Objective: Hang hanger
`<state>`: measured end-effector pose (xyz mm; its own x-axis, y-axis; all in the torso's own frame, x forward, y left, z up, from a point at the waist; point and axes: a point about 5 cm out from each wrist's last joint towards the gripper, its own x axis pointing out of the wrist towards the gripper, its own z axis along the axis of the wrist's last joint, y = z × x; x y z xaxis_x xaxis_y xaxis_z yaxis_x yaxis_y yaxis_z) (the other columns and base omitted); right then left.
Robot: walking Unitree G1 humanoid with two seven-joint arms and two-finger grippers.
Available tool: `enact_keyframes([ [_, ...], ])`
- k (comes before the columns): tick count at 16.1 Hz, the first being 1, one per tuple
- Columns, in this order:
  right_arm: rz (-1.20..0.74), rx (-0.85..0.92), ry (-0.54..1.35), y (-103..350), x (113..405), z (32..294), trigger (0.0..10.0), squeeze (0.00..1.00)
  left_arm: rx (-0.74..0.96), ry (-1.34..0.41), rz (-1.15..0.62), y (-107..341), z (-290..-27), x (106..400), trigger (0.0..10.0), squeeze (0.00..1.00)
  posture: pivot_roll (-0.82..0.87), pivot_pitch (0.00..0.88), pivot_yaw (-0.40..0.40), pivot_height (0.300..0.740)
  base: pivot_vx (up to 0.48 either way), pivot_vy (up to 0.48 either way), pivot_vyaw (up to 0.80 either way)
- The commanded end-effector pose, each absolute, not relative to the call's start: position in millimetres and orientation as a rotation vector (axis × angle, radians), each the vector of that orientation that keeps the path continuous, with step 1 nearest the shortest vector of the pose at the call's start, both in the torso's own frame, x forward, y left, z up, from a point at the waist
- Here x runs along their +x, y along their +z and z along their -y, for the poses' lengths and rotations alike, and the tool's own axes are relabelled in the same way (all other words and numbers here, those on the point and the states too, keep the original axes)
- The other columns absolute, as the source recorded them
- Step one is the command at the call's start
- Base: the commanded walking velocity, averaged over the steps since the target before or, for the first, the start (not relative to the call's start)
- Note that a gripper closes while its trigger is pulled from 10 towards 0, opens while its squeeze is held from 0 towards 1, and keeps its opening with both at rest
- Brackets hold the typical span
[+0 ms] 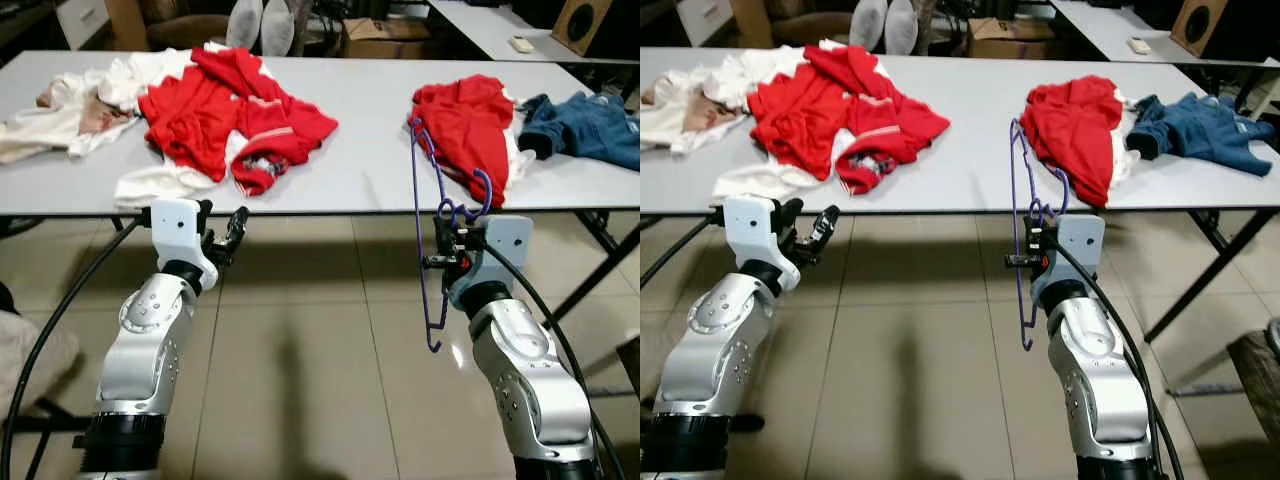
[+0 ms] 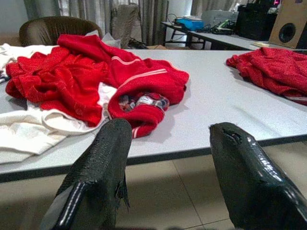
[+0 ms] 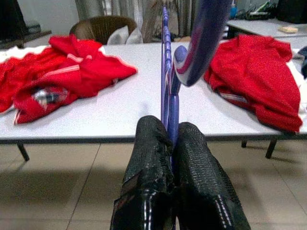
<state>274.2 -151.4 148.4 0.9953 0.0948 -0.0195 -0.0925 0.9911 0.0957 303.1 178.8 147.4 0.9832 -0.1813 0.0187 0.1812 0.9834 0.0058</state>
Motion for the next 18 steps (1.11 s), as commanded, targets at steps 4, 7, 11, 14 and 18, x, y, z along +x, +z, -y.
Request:
enact_keyframes([
  [4, -0.003, 0.077, 0.077, 149, 276, 155, 10.0, 0.0, 0.033, -0.205, 0.048, 152, -173, 309, 10.0, 0.07, -0.11, 0.0, 0.002, 0.74, 0.472, 0.0, 0.0],
  [7, 0.002, 0.074, 0.074, 149, 276, 155, 10.0, 0.0, 0.031, -0.213, 0.049, 153, -171, 311, 10.0, 0.05, -0.11, 0.0, 0.008, 0.74, 0.472, 0.0, 0.0],
  [11, 0.009, 0.068, 0.08, 149, 277, 152, 10.0, 0.0, 0.045, -0.246, 0.042, 150, -166, 311, 10.0, 0.04, -0.11, 0.0, 0.013, 0.74, 0.472, 0.0, 0.0],
  [14, 0.013, 0.062, 0.082, 149, 278, 153, 10.0, 0.0, 0.05, -0.255, 0.038, 149, -164, 312, 10.0, 0.03, -0.11, 0.0, 0.014, 0.74, 0.472, 0.0, 0.0],
  [18, 0.014, 0.057, 0.085, 149, 279, 153, 10.0, 0.0, 0.057, -0.267, 0.032, 148, -164, 314, 10.0, 0.01, -0.12, 0.0, 0.013, 0.74, 0.465, 0.0, 0.0],
])
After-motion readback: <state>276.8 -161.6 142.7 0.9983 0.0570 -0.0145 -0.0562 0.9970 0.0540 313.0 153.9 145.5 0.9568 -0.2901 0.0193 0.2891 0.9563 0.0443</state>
